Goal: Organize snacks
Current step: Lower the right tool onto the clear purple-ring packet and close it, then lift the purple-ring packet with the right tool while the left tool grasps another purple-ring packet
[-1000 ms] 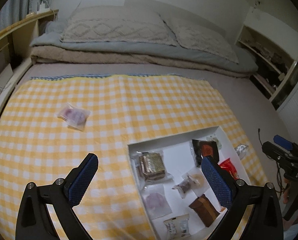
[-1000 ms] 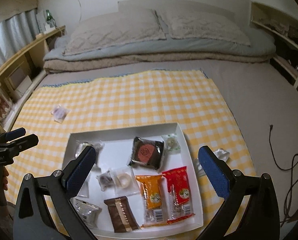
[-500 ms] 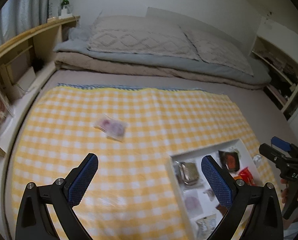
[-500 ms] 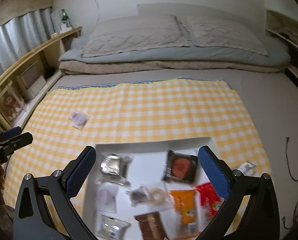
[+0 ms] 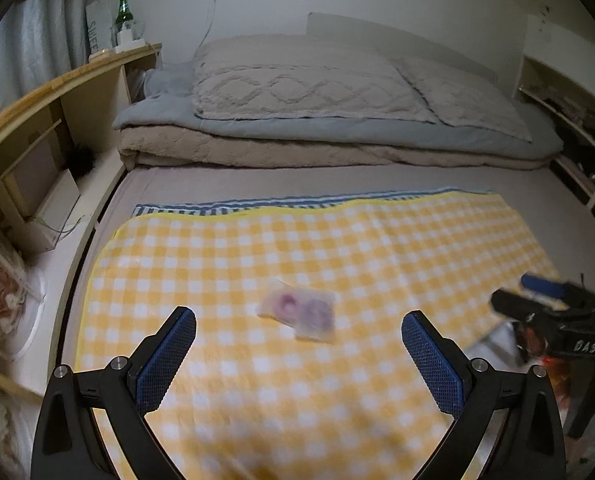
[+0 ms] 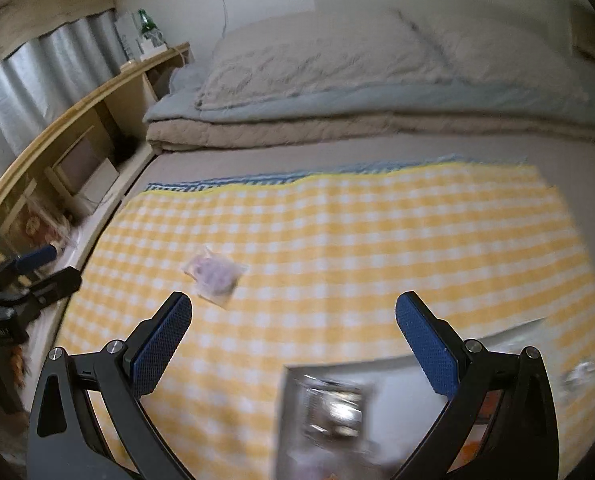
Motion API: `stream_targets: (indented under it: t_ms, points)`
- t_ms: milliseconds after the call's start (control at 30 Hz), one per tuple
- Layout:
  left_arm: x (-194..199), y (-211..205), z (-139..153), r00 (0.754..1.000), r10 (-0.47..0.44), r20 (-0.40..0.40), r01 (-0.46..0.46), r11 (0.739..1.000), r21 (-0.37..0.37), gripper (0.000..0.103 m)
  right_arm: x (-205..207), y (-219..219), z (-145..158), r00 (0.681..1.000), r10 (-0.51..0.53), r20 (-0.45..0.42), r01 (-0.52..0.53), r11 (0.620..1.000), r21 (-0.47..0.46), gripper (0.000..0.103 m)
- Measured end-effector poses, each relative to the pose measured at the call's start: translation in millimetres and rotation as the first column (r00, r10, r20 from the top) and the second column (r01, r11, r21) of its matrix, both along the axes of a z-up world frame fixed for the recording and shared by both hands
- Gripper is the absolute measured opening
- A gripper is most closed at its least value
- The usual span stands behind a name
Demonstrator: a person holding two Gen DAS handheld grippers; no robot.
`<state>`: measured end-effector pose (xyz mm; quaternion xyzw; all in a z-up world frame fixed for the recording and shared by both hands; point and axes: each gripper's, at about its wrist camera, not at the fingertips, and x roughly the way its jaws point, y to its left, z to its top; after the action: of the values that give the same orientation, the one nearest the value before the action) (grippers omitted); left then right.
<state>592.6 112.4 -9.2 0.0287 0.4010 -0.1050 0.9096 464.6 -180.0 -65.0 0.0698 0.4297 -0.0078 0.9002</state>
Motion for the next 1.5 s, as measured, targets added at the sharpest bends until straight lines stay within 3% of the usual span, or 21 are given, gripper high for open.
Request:
stream_targets:
  t_ms: [267, 500, 600, 700, 733, 833, 933, 1067, 1167, 1300, 1400, 1467, 1500]
  points:
    - [66.6, 70.9, -79.7, 0.996, 0.085, -0.006, -0.085, 0.98, -0.179, 0.088, 91.0, 40.5, -99.0, 0.977, -0.039, -0.211, 0.084, 0.974, 0.211, 0.103]
    - [104.6, 106.0, -138.8, 0.99, 0.114, -0.087, -0.134, 0.95, -0.282, 0.078, 139.4, 71.5, -160.5, 0.95, -0.051, -0.308, 0.132, 0.959, 0.249, 0.091]
    - [118.4, 100.5, -150.5, 0.991, 0.086, -0.098, -0.11, 0.954, -0.278, 0.076, 151.6, 89.0, -177.6, 0.941, -0.034, -0.338, 0.111, 0.972, 0.21, 0.081]
    - [133.8, 87.2, -156.2, 0.993, 0.059, -0.103, -0.086, 0.957, -0.276, 0.075, 152.6, 97.2, -182.0, 0.941, -0.06, -0.333, 0.097, 0.99, 0.098, 0.055]
    - [137.3, 80.8, -156.4, 0.994, 0.049, -0.102, -0.076, 0.959, -0.274, 0.075, 150.8, 95.6, -180.4, 0.944, -0.055, -0.326, 0.088, 0.992, 0.086, 0.052]
    - [150.0, 56.6, -158.6, 0.995, 0.001, -0.1, -0.024, 0.973, -0.231, 0.075, 147.1, 86.7, -177.4, 0.945, -0.021, -0.328, 0.061, 0.992, 0.113, 0.05]
    - [163.2, 27.9, -164.6, 0.994, -0.051, -0.101, 0.037, 0.991, -0.132, 0.076, 138.8, 77.2, -171.7, 0.945, 0.002, -0.328, 0.035, 0.994, 0.106, 0.049]
    - [176.3, -1.9, -176.3, 0.986, -0.107, -0.129, 0.103, 0.994, -0.042, 0.076, 128.5, 62.3, -164.2, 0.944, 0.001, -0.331, 0.022, 0.998, 0.066, 0.049]
    - [180.6, -27.1, -187.9, 0.976, -0.165, -0.14, 0.173, 0.984, 0.047, 0.077, 122.7, 47.5, -155.1, 0.945, -0.024, -0.326, 0.039, 0.999, 0.038, 0.049]
    - [179.6, -58.7, -209.1, 0.957, -0.227, -0.18, 0.26, 0.947, 0.187, 0.086, 120.9, 30.0, -144.1, 0.95, -0.045, -0.308, 0.054, 0.998, 0.023, 0.049]
    - [182.4, -73.4, -227.0, 0.955, -0.213, -0.205, 0.266, 0.923, 0.278, 0.087, 120.3, 21.4, -137.1, 0.956, -0.054, -0.288, 0.059, 0.998, 0.009, 0.049]
    - [186.0, -75.5, -236.6, 0.955, -0.192, -0.226, 0.252, 0.928, 0.276, 0.087, 118.8, 16.3, -133.9, 0.957, -0.057, -0.284, 0.063, 0.998, 0.012, 0.049]
    - [188.4, -73.5, -238.2, 0.955, -0.182, -0.235, 0.239, 0.94, 0.243, 0.081, 118.8, 14.9, -133.4, 0.957, -0.058, -0.283, 0.064, 0.998, 0.013, 0.049]
